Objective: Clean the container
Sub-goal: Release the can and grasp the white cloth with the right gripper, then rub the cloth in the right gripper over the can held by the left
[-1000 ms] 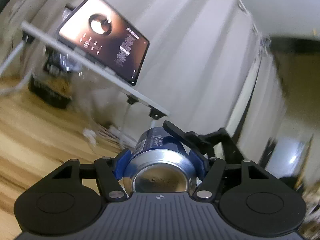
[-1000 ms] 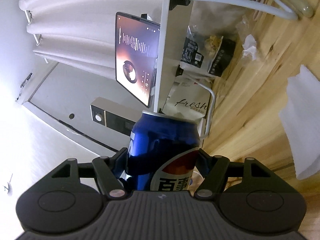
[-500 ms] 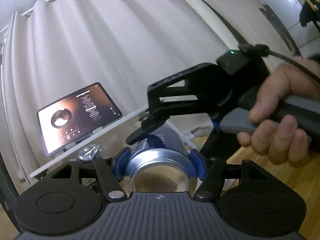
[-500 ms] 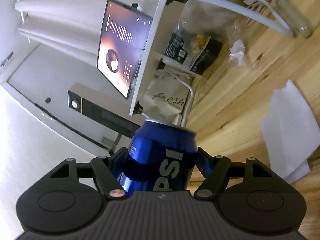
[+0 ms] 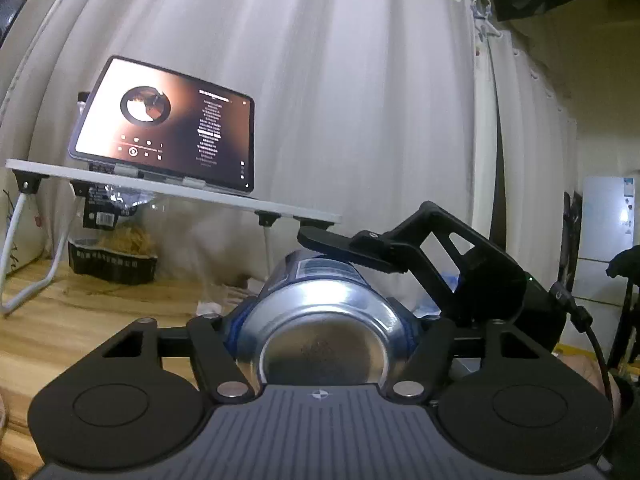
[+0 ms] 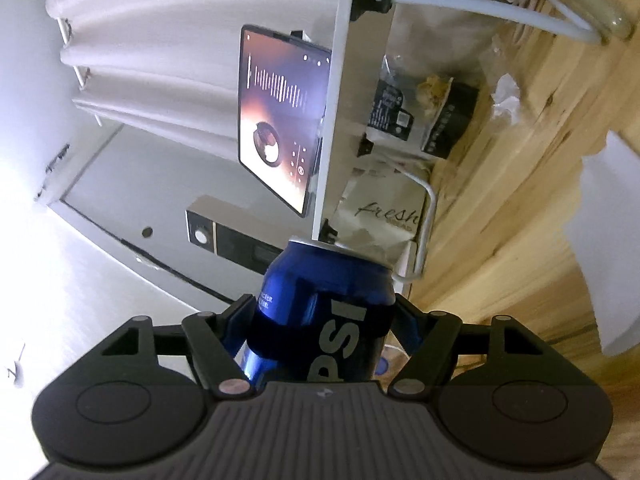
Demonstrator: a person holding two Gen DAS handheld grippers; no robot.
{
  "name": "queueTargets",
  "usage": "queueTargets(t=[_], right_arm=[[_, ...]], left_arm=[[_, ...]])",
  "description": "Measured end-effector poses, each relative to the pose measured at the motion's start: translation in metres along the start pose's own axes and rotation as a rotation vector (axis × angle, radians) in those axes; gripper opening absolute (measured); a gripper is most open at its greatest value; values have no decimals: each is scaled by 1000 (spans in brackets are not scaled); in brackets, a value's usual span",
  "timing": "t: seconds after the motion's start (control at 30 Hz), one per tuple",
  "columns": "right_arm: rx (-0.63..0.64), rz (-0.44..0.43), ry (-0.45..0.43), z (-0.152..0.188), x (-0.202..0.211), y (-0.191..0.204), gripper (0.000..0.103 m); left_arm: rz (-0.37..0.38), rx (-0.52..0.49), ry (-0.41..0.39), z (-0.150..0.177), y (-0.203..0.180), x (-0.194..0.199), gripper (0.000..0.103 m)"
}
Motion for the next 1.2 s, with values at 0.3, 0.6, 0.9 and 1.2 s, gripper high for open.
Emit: queueTargets(t=[0.3, 0.6, 0.9, 1.2], right_arm=[[438, 314, -31, -44, 9, 7, 84], [1186, 786, 311, -20, -10, -48, 39], [1193, 679, 211, -25, -5, -24, 8], [1069, 259, 225, 15, -15, 109, 8]], left_arm=[[-171, -94, 54, 19, 25, -4, 69], [-116, -228, 68, 30, 1, -13, 69], [-129, -217, 76, 30, 3, -12, 69], [-114, -229, 76, 31, 1, -13, 69]])
Point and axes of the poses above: each gripper's, at about its wrist camera, not at the fingertips, and x roughly against the way its jaws point, y to its left, z to its underside, the point moved 8 cm from there along -x, roughly the way its jaws point, and after that the axes turned 14 degrees about -y, right-handed, at the moved point
